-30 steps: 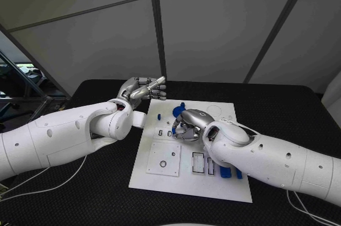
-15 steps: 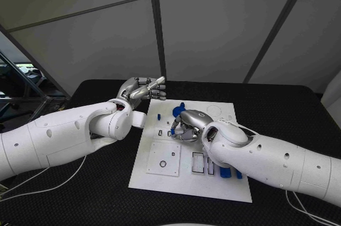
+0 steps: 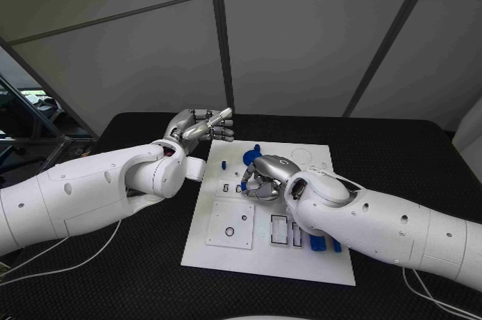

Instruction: Assemble the parts on the task board

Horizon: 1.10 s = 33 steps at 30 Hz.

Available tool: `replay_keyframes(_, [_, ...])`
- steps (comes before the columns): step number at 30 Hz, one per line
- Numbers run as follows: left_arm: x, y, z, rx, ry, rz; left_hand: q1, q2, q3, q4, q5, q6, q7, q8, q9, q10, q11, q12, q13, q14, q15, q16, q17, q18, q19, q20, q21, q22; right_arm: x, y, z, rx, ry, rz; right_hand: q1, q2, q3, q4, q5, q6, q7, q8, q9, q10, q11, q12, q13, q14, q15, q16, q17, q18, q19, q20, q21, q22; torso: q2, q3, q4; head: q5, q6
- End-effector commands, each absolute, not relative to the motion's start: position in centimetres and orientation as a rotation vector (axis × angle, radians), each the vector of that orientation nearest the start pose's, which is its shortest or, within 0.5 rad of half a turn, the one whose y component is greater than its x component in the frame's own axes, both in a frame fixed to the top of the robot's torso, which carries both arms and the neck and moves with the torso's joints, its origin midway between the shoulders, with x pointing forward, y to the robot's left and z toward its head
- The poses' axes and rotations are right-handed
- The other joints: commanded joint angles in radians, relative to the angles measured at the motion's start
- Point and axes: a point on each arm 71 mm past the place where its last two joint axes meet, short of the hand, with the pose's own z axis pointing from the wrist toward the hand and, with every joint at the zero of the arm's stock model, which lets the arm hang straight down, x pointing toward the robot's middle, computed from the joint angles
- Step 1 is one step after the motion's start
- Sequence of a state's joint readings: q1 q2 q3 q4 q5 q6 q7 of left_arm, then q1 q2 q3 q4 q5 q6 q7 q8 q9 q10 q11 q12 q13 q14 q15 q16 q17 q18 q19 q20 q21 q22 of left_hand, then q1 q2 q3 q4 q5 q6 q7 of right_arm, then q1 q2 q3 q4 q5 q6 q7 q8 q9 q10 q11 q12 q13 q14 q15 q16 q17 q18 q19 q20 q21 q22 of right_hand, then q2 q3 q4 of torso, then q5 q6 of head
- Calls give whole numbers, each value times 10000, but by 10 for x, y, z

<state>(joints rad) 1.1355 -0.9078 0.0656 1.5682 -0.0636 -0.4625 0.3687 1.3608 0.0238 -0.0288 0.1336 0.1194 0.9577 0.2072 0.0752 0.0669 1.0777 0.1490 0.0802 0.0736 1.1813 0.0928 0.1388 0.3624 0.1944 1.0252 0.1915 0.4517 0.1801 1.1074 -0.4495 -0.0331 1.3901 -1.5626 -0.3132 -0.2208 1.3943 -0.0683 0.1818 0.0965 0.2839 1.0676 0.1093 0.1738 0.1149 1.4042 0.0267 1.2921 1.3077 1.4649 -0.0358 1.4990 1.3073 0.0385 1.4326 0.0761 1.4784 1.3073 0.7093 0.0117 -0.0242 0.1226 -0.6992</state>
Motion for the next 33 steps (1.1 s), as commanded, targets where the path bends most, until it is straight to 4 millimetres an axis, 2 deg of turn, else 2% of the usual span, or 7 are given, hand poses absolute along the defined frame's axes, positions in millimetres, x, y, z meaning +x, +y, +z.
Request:
replay_keyframes(1, [486,238,-166,-11286,12964,-14152,6,134,-31,-51,43,34,38,-33,1,1,41,-42,-5,-47,3,-52,14,-161,-64,-24,-37,-15,466,-37,-231,-3051,17441,7574,-70,-81,-34,-18,-40,5,61,-30,4,-69,50,-47,-11,775,-2,-40,1307,69,-77,4,-80,764,0,-8,-8,2,-5])
replay_keyframes(9, [486,238,-166,-11283,12965,-14157,6,134,-31,-51,43,34,38,-33,1,1,41,-42,-5,-47,3,-52,14,-161,-64,-24,-37,-15,465,-38,-231,-3098,17484,7543,-93,-113,-46,-20,-40,-15,70,-48,4,-91,59,-75,-34,772,5,-48,1295,73,-91,12,-90,748,-2,-2,-2,-56,-27])
replay_keyframes(14, [486,239,-166,-11287,12957,-14139,6,134,-31,-51,43,34,38,-33,1,1,41,-42,-5,-47,3,-52,14,-161,-64,-24,-37,-15,466,-38,-231,-3164,17467,7487,-95,-119,-47,-21,-39,-20,72,-52,4,-99,60,-87,-45,770,7,-53,1286,73,-92,13,-91,747,2,-4,6,-82,5])
replay_keyframes(22, [486,239,-166,-11288,12956,-14138,6,134,-31,-51,43,34,38,-33,1,1,41,-42,-5,-47,3,-52,14,-161,-64,-24,-37,-15,466,-37,-231,-3181,17461,7455,-136,-162,-63,-18,-41,-70,99,-91,1,-142,81,-141,-86,765,22,-65,1269,79,-113,26,-107,723,3,3,-3,-78,-1])
replay_keyframes(33, [487,239,-166,-11292,12959,-14133,6,134,-31,-51,43,34,38,-33,1,1,41,-42,-5,-47,3,-52,14,-161,-64,-24,-37,-15,466,-38,-231,-3126,17493,7389,-294,-339,-120,1,-52,-615,307,-422,-73,-385,257,-442,-334,734,163,-147,1151,109,-223,140,-196,591,6,0,4,-92,17])
